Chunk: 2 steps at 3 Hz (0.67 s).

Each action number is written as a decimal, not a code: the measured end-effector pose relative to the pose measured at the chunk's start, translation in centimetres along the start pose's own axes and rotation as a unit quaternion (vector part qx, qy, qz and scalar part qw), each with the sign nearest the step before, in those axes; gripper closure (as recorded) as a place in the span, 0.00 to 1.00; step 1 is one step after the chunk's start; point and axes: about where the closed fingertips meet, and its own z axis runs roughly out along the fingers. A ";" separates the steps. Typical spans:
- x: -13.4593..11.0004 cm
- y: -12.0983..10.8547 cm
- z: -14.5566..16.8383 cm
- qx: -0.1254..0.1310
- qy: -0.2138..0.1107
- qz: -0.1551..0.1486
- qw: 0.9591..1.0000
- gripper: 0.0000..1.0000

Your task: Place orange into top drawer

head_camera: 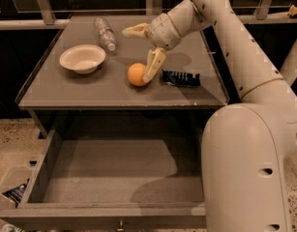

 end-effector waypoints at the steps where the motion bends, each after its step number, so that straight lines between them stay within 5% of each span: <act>1: 0.7 0.1 1.5 -0.005 -0.019 0.013 1.000 0.00; 2: 0.7 0.1 1.5 -0.005 -0.019 0.013 1.000 0.00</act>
Offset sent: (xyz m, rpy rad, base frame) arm 0.0005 0.0064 -0.0118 0.0211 0.0336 0.0051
